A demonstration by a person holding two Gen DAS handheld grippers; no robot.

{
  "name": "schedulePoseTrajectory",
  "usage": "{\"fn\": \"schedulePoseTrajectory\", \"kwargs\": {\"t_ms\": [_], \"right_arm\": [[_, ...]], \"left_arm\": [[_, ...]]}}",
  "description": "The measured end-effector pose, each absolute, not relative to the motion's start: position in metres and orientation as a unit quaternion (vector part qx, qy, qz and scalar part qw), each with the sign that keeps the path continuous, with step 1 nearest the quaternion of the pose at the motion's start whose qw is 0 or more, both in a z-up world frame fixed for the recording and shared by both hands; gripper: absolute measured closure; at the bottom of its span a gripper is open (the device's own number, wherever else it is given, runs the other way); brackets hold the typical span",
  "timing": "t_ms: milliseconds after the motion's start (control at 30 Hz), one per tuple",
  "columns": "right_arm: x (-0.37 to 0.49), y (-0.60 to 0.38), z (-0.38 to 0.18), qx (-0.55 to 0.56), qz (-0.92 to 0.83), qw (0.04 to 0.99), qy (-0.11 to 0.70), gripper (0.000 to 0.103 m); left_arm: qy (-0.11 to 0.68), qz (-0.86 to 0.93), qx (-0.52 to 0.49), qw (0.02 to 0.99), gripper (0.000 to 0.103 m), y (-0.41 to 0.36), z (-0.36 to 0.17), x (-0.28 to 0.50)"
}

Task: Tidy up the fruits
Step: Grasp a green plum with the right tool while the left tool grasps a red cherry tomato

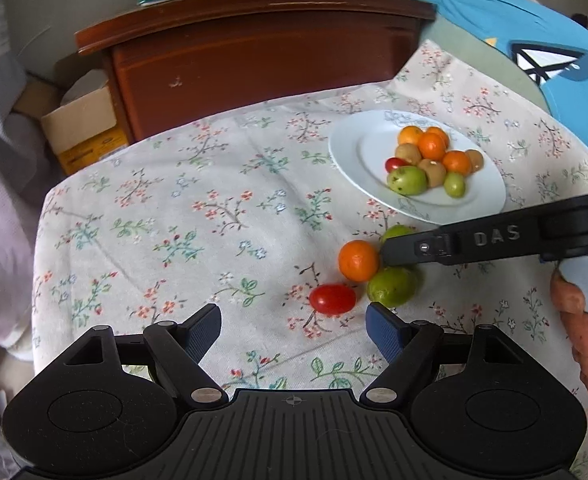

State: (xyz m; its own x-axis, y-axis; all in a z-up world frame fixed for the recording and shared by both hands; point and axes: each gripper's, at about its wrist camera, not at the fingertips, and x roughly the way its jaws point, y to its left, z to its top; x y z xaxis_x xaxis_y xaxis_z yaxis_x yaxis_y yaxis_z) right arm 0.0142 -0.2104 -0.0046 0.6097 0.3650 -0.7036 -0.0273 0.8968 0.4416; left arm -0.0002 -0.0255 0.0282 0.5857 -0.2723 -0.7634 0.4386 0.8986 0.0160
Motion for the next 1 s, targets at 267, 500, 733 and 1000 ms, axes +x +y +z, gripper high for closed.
{"fn": "schedulePoseTrajectory", "kwargs": {"t_ms": [267, 500, 733, 1000], "right_arm": [[0.015, -0.206, -0.006, 0.173, 0.107, 0.885, 0.419, 0.074], [0.013, -0.213, -0.005, 0.188, 0.103, 0.878, 0.428, 0.074], [0.014, -0.217, -0.005, 0.199, 0.096, 0.875, 0.431, 0.074], [0.013, -0.219, -0.005, 0.204, 0.096, 0.873, 0.432, 0.074]], "left_arm": [[0.401, -0.227, 0.121, 0.879, 0.027, -0.033, 0.014, 0.005], [0.396, -0.266, 0.140, 0.868, 0.047, -0.037, 0.008, 0.011], [0.385, -0.289, 0.152, 0.863, 0.052, -0.041, 0.005, 0.013], [0.386, -0.295, 0.146, 0.862, 0.068, -0.041, 0.006, 0.013]]}}
